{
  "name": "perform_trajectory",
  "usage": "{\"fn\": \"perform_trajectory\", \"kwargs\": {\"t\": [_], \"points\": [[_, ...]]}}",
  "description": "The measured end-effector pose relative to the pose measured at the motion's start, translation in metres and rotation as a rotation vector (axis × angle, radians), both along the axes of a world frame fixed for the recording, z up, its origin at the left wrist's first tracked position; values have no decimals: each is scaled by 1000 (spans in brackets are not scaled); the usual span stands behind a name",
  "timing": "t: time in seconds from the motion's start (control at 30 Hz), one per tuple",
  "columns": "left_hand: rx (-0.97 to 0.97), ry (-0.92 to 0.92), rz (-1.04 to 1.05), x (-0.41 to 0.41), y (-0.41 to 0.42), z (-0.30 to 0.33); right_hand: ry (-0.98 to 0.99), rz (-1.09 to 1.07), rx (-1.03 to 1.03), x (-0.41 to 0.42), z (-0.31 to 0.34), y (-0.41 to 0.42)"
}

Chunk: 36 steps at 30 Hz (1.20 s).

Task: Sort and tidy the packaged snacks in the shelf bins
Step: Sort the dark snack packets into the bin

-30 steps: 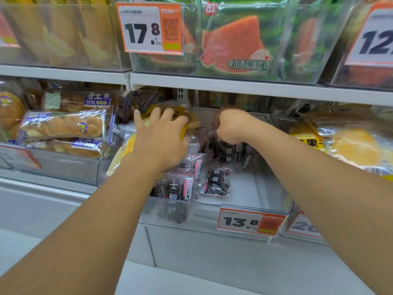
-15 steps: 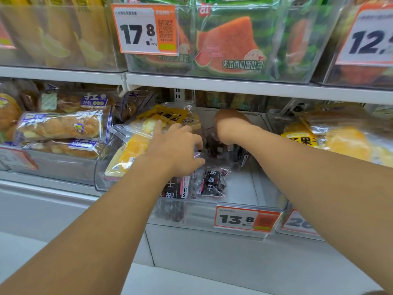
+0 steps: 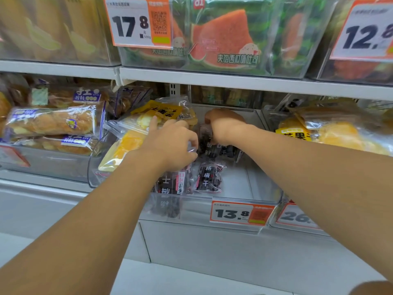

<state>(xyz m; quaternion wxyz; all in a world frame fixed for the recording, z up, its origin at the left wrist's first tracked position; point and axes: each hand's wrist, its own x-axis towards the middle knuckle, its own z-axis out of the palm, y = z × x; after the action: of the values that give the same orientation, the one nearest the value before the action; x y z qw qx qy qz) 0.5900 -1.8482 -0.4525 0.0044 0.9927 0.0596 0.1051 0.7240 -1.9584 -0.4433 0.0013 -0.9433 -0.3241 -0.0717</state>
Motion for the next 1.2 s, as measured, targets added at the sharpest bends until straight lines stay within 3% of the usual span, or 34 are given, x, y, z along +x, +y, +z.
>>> {"fn": "perform_trajectory", "kwargs": {"t": [0.1, 0.27, 0.33, 0.43, 0.6, 0.73, 0.8, 1.0, 1.13, 1.2], "points": [[2, -1, 0, 0, -1, -1, -54, -94, 62, -19, 9, -10], [-5, -13, 22, -1, 0, 0, 470, -60, -150, -48, 5, -16], [-12, -14, 27, -1, -1, 0, 508, -52, -268, -51, -4, -16], [-14, -11, 34, 0, -2, 0, 607, -88, -258, -51, -12, -13], [-27, -9, 21, 1, -1, 0, 444, -70, -235, -46, -3, -16], [-23, -17, 12, 0, -1, 0, 21, 8, -18, -41, 7, -20], [-31, -25, 7, 0, -2, 0, -95, 18, 37, -37, 4, -19], [-57, -63, -23, 3, -8, 1, -99, 23, -49, -30, -1, -13], [-17, -10, -48, 7, -14, 2, 92, -54, -22, -22, 19, -13], [26, 35, -35, 10, -14, 0, 85, -78, -7, -17, 28, -13]]}}
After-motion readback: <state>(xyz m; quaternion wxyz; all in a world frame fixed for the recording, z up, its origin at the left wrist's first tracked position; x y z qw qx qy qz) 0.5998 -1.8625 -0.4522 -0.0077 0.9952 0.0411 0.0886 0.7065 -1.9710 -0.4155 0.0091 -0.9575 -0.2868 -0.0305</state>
